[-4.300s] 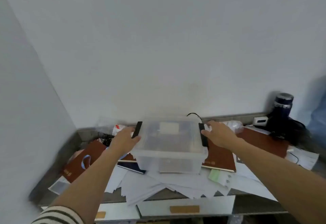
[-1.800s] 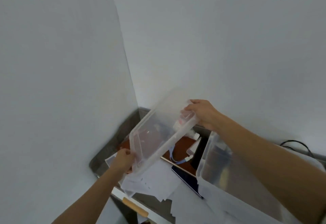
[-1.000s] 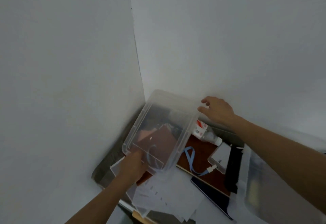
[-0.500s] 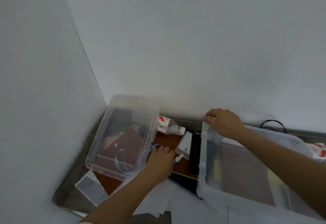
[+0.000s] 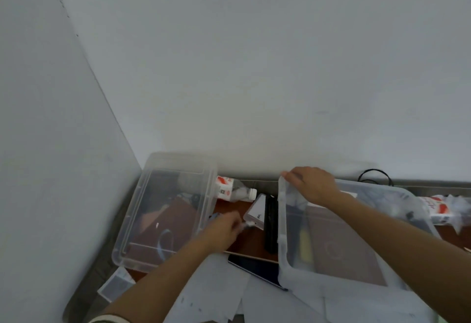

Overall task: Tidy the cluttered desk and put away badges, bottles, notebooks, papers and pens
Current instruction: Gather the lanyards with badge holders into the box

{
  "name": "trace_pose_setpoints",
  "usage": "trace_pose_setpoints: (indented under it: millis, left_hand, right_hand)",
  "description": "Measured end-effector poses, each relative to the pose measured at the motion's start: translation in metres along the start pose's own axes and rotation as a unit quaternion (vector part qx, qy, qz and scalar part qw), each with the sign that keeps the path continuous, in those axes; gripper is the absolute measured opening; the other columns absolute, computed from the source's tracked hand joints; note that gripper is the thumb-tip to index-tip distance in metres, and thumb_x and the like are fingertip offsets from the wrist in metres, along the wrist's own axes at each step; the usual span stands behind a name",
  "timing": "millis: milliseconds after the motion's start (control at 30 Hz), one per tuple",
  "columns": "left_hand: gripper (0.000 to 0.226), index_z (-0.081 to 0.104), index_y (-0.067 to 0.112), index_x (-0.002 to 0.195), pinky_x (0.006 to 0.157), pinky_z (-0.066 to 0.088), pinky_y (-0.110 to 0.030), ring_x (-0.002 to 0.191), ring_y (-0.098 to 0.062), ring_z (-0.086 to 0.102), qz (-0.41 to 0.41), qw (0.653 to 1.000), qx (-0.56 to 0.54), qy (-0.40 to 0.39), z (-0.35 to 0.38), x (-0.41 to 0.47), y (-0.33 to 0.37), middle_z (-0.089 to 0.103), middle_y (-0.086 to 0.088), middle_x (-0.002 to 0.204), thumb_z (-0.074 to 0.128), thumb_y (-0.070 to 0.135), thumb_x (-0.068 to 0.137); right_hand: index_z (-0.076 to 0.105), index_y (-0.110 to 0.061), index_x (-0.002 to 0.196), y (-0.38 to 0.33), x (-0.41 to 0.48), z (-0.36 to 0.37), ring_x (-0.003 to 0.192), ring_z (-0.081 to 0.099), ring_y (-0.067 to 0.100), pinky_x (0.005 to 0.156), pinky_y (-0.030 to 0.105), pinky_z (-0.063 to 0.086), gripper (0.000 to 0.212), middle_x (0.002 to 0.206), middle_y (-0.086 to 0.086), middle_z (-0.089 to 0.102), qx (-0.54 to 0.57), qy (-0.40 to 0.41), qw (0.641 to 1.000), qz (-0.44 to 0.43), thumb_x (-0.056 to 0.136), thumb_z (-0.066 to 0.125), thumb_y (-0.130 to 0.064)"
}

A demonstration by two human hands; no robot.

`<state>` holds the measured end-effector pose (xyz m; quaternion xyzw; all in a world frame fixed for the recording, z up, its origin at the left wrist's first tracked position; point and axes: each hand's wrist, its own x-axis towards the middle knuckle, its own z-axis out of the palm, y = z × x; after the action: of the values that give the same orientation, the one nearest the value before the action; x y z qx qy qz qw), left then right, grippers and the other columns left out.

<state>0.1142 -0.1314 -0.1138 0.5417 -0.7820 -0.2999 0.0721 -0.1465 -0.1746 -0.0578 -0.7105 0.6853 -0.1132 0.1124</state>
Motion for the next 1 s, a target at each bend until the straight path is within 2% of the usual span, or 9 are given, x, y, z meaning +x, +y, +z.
trace_pose_setpoints:
  millis: [67, 200, 333, 500, 633, 733, 800, 900, 1000]
  left_hand:
    - [0.020, 0.049, 0.014, 0.082, 0.064, 0.045, -0.033, 0.058, -0.013, 0.054, -0.006, 0.982, -0.184, 0.029, -0.033, 0.005, 0.003, 0.063, -0.002, 0.066, 0.047, 0.019, 0.101]
    - [0.022, 0.051, 0.009, 0.077, 0.045, 0.037, -0.023, 0.040, -0.011, 0.038, -0.008, 0.946, -0.309, 0.098, -0.102, 0.010, 0.025, 0.043, 0.008, 0.040, 0.050, 0.010, 0.099]
    - [0.017, 0.061, 0.005, 0.087, 0.043, 0.019, -0.022, 0.042, -0.009, 0.026, 0.017, 0.946, -0.318, 0.064, -0.149, 0.005, 0.044, 0.035, 0.007, 0.046, 0.052, 0.015, 0.099]
    - [0.017, 0.065, 0.001, 0.097, 0.039, 0.019, -0.019, 0.043, -0.009, 0.026, 0.029, 0.942, -0.328, 0.060, -0.179, -0.005, 0.060, 0.036, 0.003, 0.050, 0.054, 0.013, 0.098]
    - [0.017, 0.064, 0.004, 0.090, 0.042, 0.016, -0.022, 0.047, -0.011, 0.024, 0.047, 0.936, -0.346, 0.051, -0.194, -0.016, 0.064, 0.034, -0.001, 0.055, 0.053, 0.014, 0.098]
    - [0.017, 0.064, 0.003, 0.091, 0.042, 0.017, -0.022, 0.047, -0.011, 0.024, 0.050, 0.936, -0.345, 0.050, -0.203, -0.023, 0.063, 0.034, 0.000, 0.055, 0.053, 0.014, 0.098]
    - [0.018, 0.066, 0.002, 0.095, 0.043, 0.017, -0.023, 0.047, -0.011, 0.024, 0.040, 0.939, -0.336, 0.057, -0.207, -0.026, 0.058, 0.034, 0.001, 0.054, 0.055, 0.016, 0.097]
    - [0.023, 0.068, 0.000, 0.101, 0.045, 0.017, -0.024, 0.047, -0.011, 0.024, 0.014, 0.944, -0.324, 0.068, -0.211, -0.029, 0.048, 0.033, 0.000, 0.055, 0.057, 0.019, 0.096]
    - [0.024, 0.069, -0.001, 0.103, 0.046, 0.021, -0.024, 0.049, -0.012, 0.025, -0.007, 0.945, -0.319, 0.066, -0.214, -0.028, 0.038, 0.033, 0.000, 0.056, 0.059, 0.020, 0.094]
  right_hand:
    - [0.067, -0.026, 0.110, -0.003, 0.003, -0.004, 0.099, 0.061, 0.021, 0.081, 0.033, 0.046, 0.047, 0.110, -0.002, 0.068, 0.044, -0.015, 0.999, 0.004, 0.096, 0.040, -0.061]
    - [0.068, -0.021, 0.116, -0.016, 0.014, -0.013, 0.102, 0.063, 0.013, 0.093, 0.032, 0.050, 0.030, 0.112, -0.001, 0.070, 0.205, -0.003, 0.978, -0.029, 0.092, 0.064, -0.038]
    - [0.056, -0.027, 0.131, -0.045, 0.022, -0.018, 0.114, 0.056, 0.014, 0.100, 0.034, 0.048, 0.058, 0.126, -0.002, 0.061, 0.246, -0.119, 0.959, -0.071, 0.079, 0.079, -0.036]
    - [0.040, -0.036, 0.141, -0.078, 0.027, -0.011, 0.124, 0.048, 0.017, 0.106, 0.039, 0.042, 0.083, 0.137, -0.006, 0.048, 0.168, -0.211, 0.959, -0.093, 0.070, 0.084, -0.041]
    - [0.053, -0.030, 0.126, -0.097, 0.024, -0.005, 0.112, 0.056, 0.018, 0.101, 0.040, 0.047, 0.064, 0.122, -0.005, 0.060, 0.225, -0.201, 0.945, -0.124, 0.071, 0.084, -0.042]
    - [0.067, -0.019, 0.096, -0.100, 0.018, -0.006, 0.082, 0.063, 0.020, 0.075, 0.033, 0.051, 0.023, 0.086, 0.000, 0.066, 0.288, -0.133, 0.940, -0.125, 0.085, 0.073, -0.038]
    - [0.067, -0.007, 0.079, -0.092, 0.016, -0.011, 0.067, 0.059, 0.023, 0.062, 0.033, 0.046, 0.030, 0.069, 0.006, 0.062, 0.332, -0.101, 0.931, -0.110, 0.089, 0.069, -0.035]
    - [0.071, 0.005, 0.088, -0.069, 0.014, -0.026, 0.085, 0.070, 0.037, 0.079, 0.045, 0.057, 0.035, 0.086, 0.020, 0.073, 0.390, -0.096, 0.913, -0.066, 0.085, 0.074, -0.030]
    - [0.072, 0.002, 0.099, -0.039, 0.005, -0.055, 0.091, 0.073, 0.030, 0.084, 0.044, 0.055, 0.027, 0.093, 0.013, 0.076, 0.427, -0.079, 0.900, -0.034, 0.087, 0.072, -0.021]
